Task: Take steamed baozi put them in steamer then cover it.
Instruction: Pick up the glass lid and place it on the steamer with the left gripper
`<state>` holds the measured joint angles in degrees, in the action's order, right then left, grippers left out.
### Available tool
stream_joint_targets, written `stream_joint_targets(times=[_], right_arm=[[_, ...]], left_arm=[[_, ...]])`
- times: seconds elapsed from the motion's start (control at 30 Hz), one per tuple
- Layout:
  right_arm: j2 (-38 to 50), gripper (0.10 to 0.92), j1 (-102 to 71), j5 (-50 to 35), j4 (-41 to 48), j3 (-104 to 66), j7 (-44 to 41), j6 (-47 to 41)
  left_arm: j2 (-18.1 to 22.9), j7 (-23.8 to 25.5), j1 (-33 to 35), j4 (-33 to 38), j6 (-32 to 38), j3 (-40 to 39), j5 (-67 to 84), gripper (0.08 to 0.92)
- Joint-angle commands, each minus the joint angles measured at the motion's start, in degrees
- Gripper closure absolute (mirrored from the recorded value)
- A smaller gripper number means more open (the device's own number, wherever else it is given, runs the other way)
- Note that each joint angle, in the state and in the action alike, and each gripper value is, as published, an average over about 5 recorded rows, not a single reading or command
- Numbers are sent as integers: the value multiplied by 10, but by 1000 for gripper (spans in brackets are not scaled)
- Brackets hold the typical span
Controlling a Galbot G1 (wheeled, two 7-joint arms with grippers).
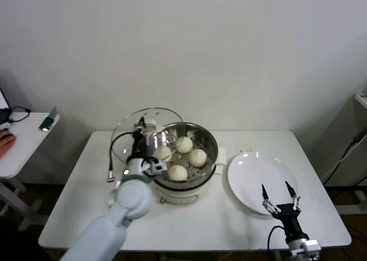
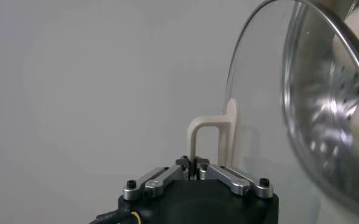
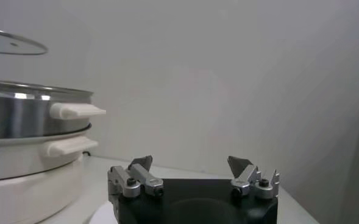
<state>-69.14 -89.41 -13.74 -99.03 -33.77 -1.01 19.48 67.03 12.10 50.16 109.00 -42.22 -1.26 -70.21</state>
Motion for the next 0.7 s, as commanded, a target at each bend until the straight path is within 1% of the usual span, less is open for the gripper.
stream_joint_targets(times=[0.03, 0.33, 0.4, 0.5, 0.7], right_arm=[[-3, 203, 14, 7, 9, 4, 2, 0], [-1, 203, 26, 9, 18, 8, 2, 3], [0, 203, 28, 8, 21, 7, 2, 5], [0, 203, 28, 7, 24, 6, 1, 8], [-2, 203, 26, 7, 26, 6, 1, 14]], left_arm=[[150, 88, -33, -31, -28, -69, -169, 856], [254, 94, -5, -66, -28, -63, -239, 856], [271, 93, 4, -71, -28, -64, -246, 856], [280, 92, 19, -76, -28, -67, -259, 856], [280, 78, 50, -83, -22, -64, -274, 856]])
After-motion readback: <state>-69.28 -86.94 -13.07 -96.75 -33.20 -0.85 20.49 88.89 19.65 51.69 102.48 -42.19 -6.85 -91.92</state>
